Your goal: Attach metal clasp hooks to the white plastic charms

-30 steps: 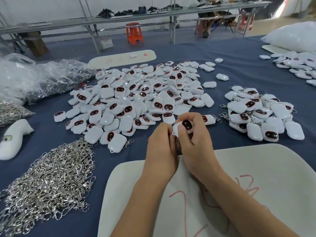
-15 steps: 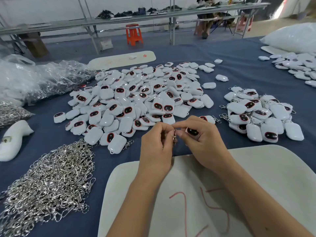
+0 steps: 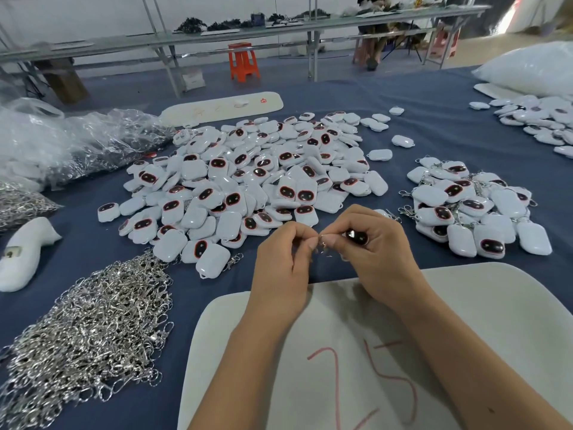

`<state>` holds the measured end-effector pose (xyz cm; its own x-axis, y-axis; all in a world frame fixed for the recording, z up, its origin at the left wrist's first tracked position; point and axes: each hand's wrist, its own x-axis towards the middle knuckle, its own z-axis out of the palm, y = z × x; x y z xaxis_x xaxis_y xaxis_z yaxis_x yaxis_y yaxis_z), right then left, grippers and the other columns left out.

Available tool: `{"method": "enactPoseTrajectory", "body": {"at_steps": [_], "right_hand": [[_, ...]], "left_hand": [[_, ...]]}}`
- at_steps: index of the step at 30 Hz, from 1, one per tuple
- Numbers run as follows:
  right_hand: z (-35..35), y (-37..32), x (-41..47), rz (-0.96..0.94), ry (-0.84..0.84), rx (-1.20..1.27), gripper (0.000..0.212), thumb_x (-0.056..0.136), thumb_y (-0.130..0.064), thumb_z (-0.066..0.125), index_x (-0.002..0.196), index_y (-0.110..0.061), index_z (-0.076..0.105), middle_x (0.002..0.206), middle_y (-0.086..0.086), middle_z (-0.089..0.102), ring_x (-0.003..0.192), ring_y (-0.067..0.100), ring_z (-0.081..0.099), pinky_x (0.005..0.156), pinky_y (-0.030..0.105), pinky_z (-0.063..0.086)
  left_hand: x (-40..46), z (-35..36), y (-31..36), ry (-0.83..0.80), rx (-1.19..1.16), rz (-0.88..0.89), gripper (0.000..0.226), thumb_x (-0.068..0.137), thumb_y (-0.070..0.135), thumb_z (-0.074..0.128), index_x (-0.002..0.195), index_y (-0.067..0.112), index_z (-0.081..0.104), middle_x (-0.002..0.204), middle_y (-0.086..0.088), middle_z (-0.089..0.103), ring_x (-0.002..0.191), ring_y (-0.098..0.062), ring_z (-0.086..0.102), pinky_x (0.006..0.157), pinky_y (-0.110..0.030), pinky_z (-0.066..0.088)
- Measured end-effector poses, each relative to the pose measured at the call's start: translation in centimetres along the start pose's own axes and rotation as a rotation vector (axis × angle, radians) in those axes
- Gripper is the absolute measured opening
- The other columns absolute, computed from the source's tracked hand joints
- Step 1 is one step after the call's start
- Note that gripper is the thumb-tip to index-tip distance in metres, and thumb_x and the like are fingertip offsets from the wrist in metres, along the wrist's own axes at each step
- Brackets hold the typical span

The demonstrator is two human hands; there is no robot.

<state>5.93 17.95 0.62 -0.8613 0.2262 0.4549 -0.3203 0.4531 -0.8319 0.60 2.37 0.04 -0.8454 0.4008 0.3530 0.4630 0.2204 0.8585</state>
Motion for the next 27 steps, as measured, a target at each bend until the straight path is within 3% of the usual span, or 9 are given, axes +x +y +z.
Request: {"method": "enactPoseTrajectory", "body": {"at_steps": [3, 8, 13, 19, 24, 27], "right_hand": [[-0.09, -0.10, 0.13, 0.035, -0.013, 0.109, 0.014, 0.090, -0.001, 0.078, 0.081, -0.012, 0.078, 0.080, -0.003, 0.067, 0.068, 0.015, 0.057, 0.065, 0.030, 0.045], [-0.07, 0.13, 0.04, 0.089, 0.028, 0.158, 0.011, 0.090, 0.001, 0.077, 0.084, -0.009, 0.078, 0.078, -0.002, 0.065, 0.061, 0.012, 0.053, 0.062, 0.020, 0.044], [-0.11, 0.09, -0.03, 0.101, 0.020, 0.137, 0.007, 0.090, -0.003, 0.079, 0.086, -0.009, 0.080, 0.076, -0.008, 0.065, 0.060, 0.012, 0.054, 0.063, 0.020, 0.044], [-0.04, 0.08, -0.11, 0.102, 0.009, 0.101, 0.007, 0.091, -0.005, 0.078, 0.090, -0.011, 0.081, 0.078, -0.005, 0.066, 0.062, 0.010, 0.056, 0.064, 0.020, 0.045], [-0.03, 0.40, -0.12, 0.126, -0.011, 0.053, 0.010, 0.095, -0.006, 0.075, 0.092, -0.014, 0.080, 0.076, -0.012, 0.065, 0.064, 0.008, 0.056, 0.065, 0.019, 0.045], [-0.05, 0.30, -0.12, 0.113, -0.012, 0.042, 0.010, 0.095, -0.006, 0.075, 0.092, -0.014, 0.079, 0.078, -0.010, 0.067, 0.066, 0.007, 0.058, 0.066, 0.020, 0.046]], "left_hand": [[-0.21, -0.02, 0.17, -0.068, -0.066, -0.019, 0.016, 0.097, 0.009, 0.062, 0.084, 0.018, 0.067, 0.076, 0.003, 0.069, 0.070, -0.014, 0.062, 0.071, -0.034, 0.051], [-0.01, -0.35, 0.51, 0.077, -0.197, 0.012, 0.010, 0.094, 0.019, 0.060, 0.088, 0.016, 0.067, 0.077, 0.005, 0.067, 0.073, -0.014, 0.065, 0.073, -0.034, 0.055], [-0.14, -0.16, 0.48, 0.031, -0.186, 0.005, 0.005, 0.090, 0.019, 0.063, 0.087, 0.021, 0.067, 0.079, 0.002, 0.069, 0.077, -0.024, 0.067, 0.079, -0.054, 0.056], [-0.11, 0.07, -0.06, 0.052, -0.078, 0.060, 0.012, 0.091, 0.017, 0.063, 0.085, 0.027, 0.064, 0.080, 0.008, 0.067, 0.078, -0.019, 0.065, 0.076, -0.044, 0.056], [-0.02, 0.23, -0.20, 0.112, -0.047, 0.094, 0.014, 0.092, 0.018, 0.064, 0.084, 0.030, 0.064, 0.080, 0.010, 0.066, 0.077, -0.019, 0.064, 0.072, -0.030, 0.051], [0.03, 0.25, -0.31, 0.092, -0.068, 0.106, 0.013, 0.091, 0.018, 0.063, 0.084, 0.029, 0.064, 0.079, 0.010, 0.065, 0.076, -0.019, 0.064, 0.072, -0.032, 0.052]]}}
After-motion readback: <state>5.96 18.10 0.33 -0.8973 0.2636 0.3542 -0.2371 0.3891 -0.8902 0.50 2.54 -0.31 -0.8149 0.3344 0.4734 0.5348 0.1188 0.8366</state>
